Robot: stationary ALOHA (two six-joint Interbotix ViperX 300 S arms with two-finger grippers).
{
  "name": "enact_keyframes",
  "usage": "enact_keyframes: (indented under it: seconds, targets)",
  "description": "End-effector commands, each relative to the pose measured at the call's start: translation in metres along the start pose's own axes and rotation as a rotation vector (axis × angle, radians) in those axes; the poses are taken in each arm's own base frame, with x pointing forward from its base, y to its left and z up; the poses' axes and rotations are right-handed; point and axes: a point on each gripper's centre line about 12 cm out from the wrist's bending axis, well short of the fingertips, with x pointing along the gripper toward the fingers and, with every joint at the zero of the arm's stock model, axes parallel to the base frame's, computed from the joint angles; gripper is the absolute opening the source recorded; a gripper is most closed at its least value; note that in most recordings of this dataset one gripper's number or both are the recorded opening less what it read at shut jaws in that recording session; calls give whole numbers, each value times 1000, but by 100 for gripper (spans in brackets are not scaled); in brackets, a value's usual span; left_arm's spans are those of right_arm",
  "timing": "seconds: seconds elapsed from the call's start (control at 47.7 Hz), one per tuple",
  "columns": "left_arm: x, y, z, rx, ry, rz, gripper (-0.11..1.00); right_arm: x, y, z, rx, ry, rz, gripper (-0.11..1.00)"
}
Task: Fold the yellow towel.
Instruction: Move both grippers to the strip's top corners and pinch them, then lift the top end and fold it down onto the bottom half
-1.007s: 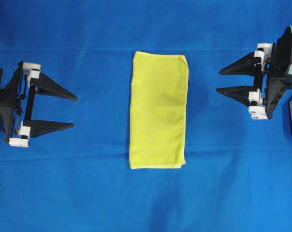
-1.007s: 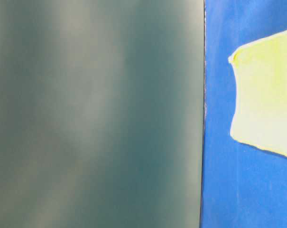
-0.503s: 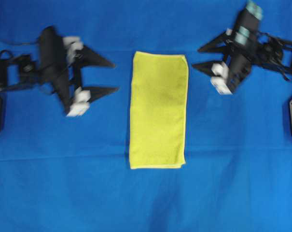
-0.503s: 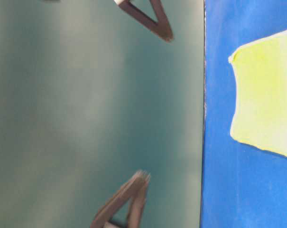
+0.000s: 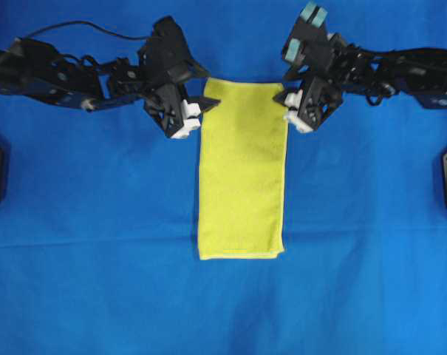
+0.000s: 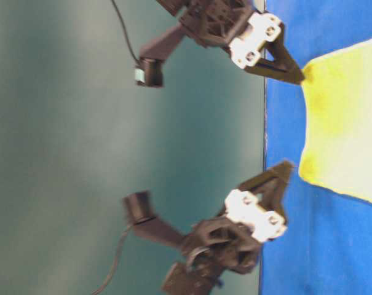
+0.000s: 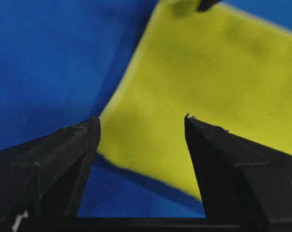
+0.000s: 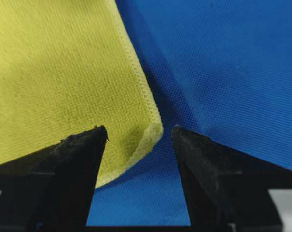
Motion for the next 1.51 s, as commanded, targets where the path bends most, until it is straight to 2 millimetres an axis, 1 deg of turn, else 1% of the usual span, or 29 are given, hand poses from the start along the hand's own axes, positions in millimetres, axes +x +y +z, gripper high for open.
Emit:
enact_keyframes:
  seconds: [0.0,0.147,0.231,0.294,0.357,0.399,0.441,0.503,0.524,0.566,0.608,0.629,0.797,0.965,1.112,1.196,1.28,1.385,1.489]
  targets:
    - [9,8,6,-9,-19,17,68,4,-5,8,5,-17,-9,60]
    - [21,18,-2,-18,4,37,68,15,-15,4,11,8,-28,60]
    - [27,18,-6,-6,17,39,66,20,-17,2,11,19,-32,60]
    - [30,18,-9,-1,29,37,63,23,-18,0,9,17,-33,59]
    - [31,18,-13,2,47,38,56,26,-17,-2,-2,19,-32,55]
    - [32,18,-14,5,57,37,48,26,-17,-3,-11,17,-31,50]
    - [31,17,-16,9,66,34,37,26,-17,-5,-15,19,-31,41]
    - [31,16,-17,16,75,31,24,25,-18,-6,-17,22,-32,24]
    - [31,16,-17,18,78,30,19,25,-17,-6,-18,24,-31,16]
    - [31,15,-18,30,82,28,11,25,-17,-6,-17,25,-31,6]
    - [31,14,-18,38,83,27,5,25,-18,-6,-16,27,-32,4]
    - [31,14,-18,41,83,27,4,25,-17,-6,-14,27,-31,4]
    - [31,15,-15,57,80,27,4,24,-17,-8,5,31,-32,4]
    - [27,25,3,77,62,47,4,17,-19,-5,19,12,-35,4]
    - [26,37,19,120,42,70,4,8,-31,5,35,-24,-57,4]
    - [28,45,23,124,41,85,4,6,-40,7,41,-32,-75,4]
    - [29,49,24,122,45,91,4,5,-48,9,44,-37,-90,4]
    - [27,49,25,126,45,92,4,5,-52,12,45,-43,-97,4]
    - [23,50,29,134,47,93,4,1,-51,16,47,-49,-96,4]
